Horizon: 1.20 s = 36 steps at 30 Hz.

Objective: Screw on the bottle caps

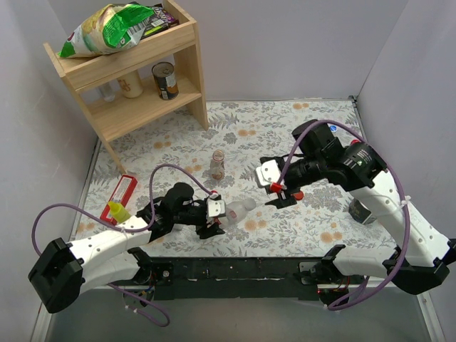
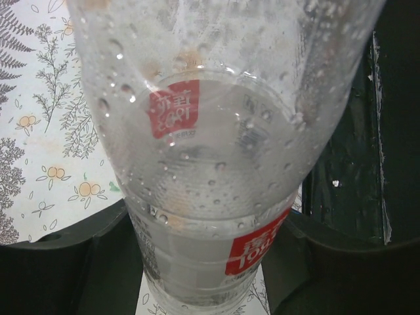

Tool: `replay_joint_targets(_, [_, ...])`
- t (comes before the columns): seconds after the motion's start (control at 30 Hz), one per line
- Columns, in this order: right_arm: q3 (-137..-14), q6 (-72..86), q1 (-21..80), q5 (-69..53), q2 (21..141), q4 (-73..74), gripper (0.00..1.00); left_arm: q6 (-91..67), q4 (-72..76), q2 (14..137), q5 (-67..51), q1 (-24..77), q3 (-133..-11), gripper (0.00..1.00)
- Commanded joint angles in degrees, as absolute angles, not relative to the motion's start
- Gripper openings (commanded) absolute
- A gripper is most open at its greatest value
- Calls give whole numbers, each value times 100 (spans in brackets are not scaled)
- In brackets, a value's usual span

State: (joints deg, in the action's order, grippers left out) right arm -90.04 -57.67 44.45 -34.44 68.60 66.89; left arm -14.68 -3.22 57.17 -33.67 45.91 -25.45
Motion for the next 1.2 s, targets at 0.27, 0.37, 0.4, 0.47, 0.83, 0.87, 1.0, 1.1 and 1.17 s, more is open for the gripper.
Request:
replay_joint_targets(0.27, [-8772, -7752, 4895, -3885, 6987, 7040, 71, -1046, -580, 5774, -3630, 4526, -2971, 0])
replay_joint_targets(0.37, [-8754, -7831, 4992, -3876, 7022, 7058, 68, -1028, -589, 5766, -3630, 4518, -2971, 0])
replay_joint_targets(0.4, [-8754, -7822, 5036, -3876, 7022, 7040, 68, -1011, -580, 5766, -3630, 4518, -2988, 0])
replay_joint_targets(0.47, [-8771, -7778, 5054, -3902, 7075, 6979, 67, -993, -589, 5766, -3638, 4518, -2988, 0])
replay_joint_targets(0.83, [-8807, -7875, 5098, -3858, 7400, 7128, 49, -870, -562, 5739, -3551, 4509, -3015, 0])
replay_joint_targets(0.87, [-8824, -7884, 5089, -3858, 7409, 7137, 47, -888, -562, 5731, -3559, 4500, -3023, 0])
replay_joint_targets(1.0, [-8859, -7910, 5098, -3894, 7497, 7216, 40, -967, -501, 5748, -3454, 4491, -3058, 0])
replay_joint_targets(1.1, [-8956, -7534, 5089, -3797, 7663, 7242, 34, -976, -457, 5774, -3130, 4491, -3251, 0])
replay_joint_targets(1.17, [-9096, -6668, 5080, -3683, 7804, 7094, 30, -993, -335, 5766, -2840, 4491, -3383, 0])
